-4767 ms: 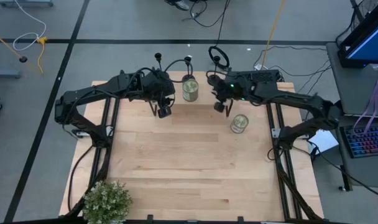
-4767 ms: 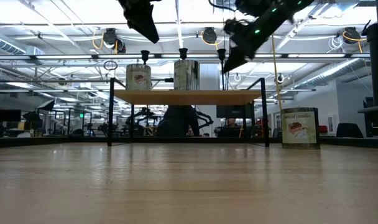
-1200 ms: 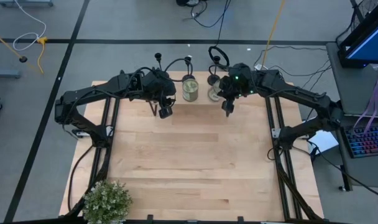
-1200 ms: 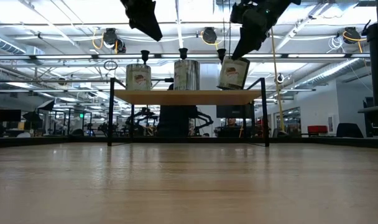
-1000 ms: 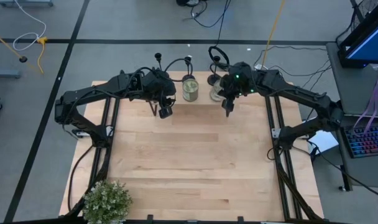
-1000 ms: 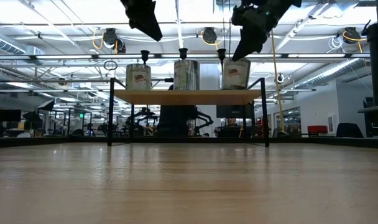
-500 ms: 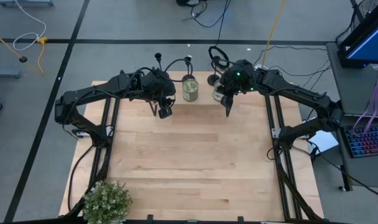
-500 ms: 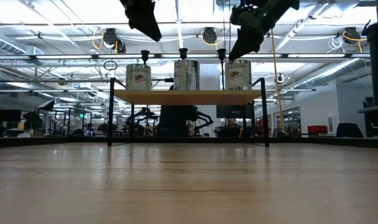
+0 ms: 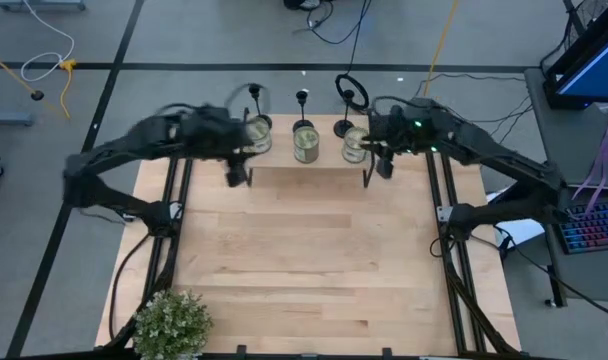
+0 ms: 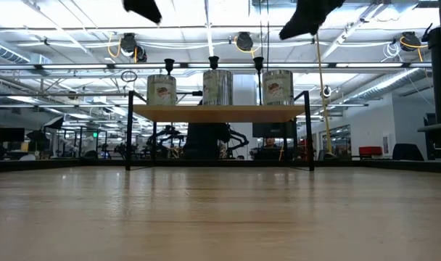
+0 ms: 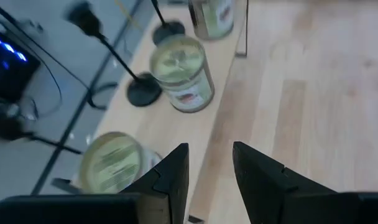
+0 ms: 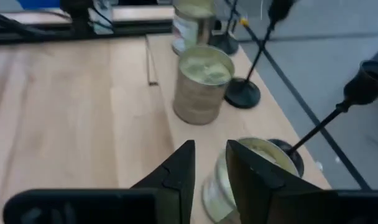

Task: Pick & Place candle stick holders
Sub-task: Return to Home Position

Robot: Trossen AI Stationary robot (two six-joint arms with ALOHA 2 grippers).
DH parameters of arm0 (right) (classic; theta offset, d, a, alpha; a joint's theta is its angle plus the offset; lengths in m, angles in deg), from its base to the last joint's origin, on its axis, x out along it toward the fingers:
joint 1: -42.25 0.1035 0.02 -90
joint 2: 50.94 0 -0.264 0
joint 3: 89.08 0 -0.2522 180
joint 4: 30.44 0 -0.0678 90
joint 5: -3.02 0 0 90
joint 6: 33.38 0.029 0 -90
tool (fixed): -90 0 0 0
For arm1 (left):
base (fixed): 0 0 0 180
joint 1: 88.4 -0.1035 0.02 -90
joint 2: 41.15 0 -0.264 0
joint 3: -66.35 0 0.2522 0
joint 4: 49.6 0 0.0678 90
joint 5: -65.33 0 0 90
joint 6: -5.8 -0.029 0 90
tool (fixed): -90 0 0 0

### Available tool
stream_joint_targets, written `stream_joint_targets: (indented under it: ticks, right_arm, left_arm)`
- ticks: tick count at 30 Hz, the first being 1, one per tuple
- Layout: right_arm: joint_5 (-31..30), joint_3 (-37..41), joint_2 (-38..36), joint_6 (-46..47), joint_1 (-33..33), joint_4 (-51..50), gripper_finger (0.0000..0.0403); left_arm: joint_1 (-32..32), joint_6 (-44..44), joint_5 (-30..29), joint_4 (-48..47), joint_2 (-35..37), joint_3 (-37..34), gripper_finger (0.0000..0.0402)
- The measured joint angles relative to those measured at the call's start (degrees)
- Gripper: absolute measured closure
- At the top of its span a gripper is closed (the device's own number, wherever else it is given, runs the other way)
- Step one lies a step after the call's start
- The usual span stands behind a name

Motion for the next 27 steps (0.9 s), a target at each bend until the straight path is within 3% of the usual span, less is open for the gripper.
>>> stream_joint_targets:
  ticks: [4, 14, 17, 21, 27]
  right_arm:
    - [0.0, 7.3, -7.8, 0.5, 2.5, 4.0, 0.0323]
    - [0.3, 37.0, -30.2, 3.6, 6.1, 29.2, 0.0326]
    - [4.2, 42.2, -35.1, 7.7, 6.1, 32.8, 0.0326]
    - [11.7, 48.1, -39.9, 9.1, 6.1, 36.1, 0.0327]
    - [12.0, 53.4, -44.6, 13.1, 6.1, 37.6, 0.0333]
  left_arm:
    - [0.0, -0.1, 0.0, 4.5, 10.2, -7.5, 0.027]
    - [0.0, 3.3, 2.3, 25.9, 37.7, -39.8, 0.0271]
    - [0.0, 4.4, 2.3, 29.3, 43.3, -45.2, 0.0273]
    - [0.0, 4.7, 3.2, 34.1, 49.3, -51.7, 0.0304]
    - [0.0, 6.0, 6.2, 39.1, 55.5, -60.3, 0.0377]
